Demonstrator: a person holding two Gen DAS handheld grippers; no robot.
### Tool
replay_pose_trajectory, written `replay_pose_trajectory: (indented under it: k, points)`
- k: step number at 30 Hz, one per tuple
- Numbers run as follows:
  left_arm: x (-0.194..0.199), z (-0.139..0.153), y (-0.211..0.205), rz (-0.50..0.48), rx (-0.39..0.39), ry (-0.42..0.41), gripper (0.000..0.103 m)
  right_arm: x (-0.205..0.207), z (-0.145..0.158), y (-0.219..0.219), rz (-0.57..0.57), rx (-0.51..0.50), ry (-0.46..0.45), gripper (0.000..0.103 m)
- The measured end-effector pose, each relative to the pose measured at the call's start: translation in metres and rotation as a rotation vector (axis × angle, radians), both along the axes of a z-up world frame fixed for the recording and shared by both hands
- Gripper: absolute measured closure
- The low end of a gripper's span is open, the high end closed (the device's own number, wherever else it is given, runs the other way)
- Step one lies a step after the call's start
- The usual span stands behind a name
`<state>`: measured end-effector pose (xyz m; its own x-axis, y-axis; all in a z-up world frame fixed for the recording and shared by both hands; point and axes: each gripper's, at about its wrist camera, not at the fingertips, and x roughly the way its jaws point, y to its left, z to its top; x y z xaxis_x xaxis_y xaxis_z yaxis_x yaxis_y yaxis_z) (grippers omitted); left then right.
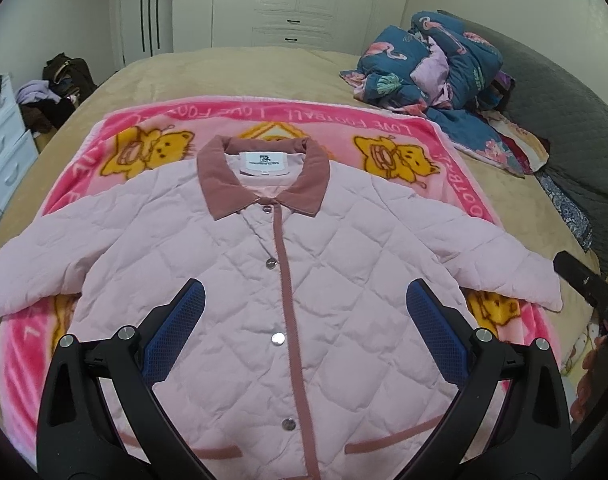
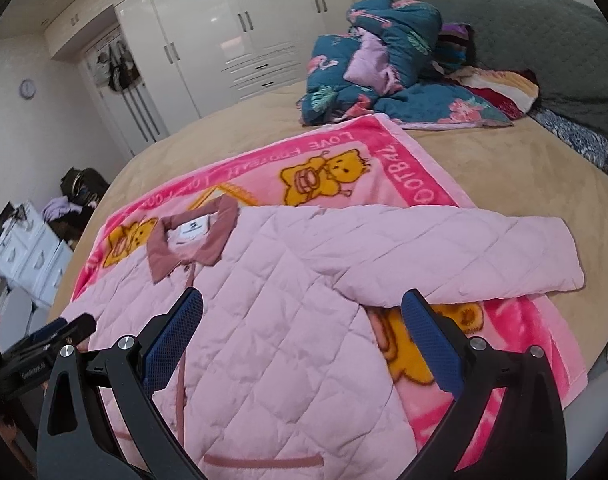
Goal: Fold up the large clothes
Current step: 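Move the right tool toward the sleeve cuff beside the jacket body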
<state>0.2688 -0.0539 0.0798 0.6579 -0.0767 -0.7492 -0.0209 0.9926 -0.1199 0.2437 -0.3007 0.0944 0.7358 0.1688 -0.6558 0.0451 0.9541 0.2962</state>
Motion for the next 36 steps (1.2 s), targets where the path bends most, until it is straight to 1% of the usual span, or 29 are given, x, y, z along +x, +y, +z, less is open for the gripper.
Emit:
replay_pose_trajectory:
  k: [10,13,16,22,27,36]
  points:
    - [0.041,-0.027,-0.02,-0.02,0.01,0.057,0.008,0.032,-0.024,-0.046,-0.132,0.064,0.039,0.004]
    - [0.052,-0.038,-0.027,-0.026,0.008,0.075,0.008,0.04,-0.04,-0.063,-0.194,0.103,0.061,0.004]
    - [0.06,-0.049,-0.035,-0.039,0.013,0.096,0.008,0.047,-0.057,-0.074,-0.237,0.114,0.085,0.004]
    - [0.076,-0.07,-0.053,-0.063,0.036,0.138,0.008,0.053,-0.088,-0.098,-0.321,0.12,0.129,0.004]
    - [0.084,-0.082,-0.064,-0.077,0.048,0.158,0.008,0.055,-0.108,-0.117,-0.371,0.141,0.159,0.004]
    - [0.095,-0.098,-0.085,-0.104,0.059,0.159,0.008,0.056,-0.136,-0.153,-0.467,0.155,0.207,0.004]
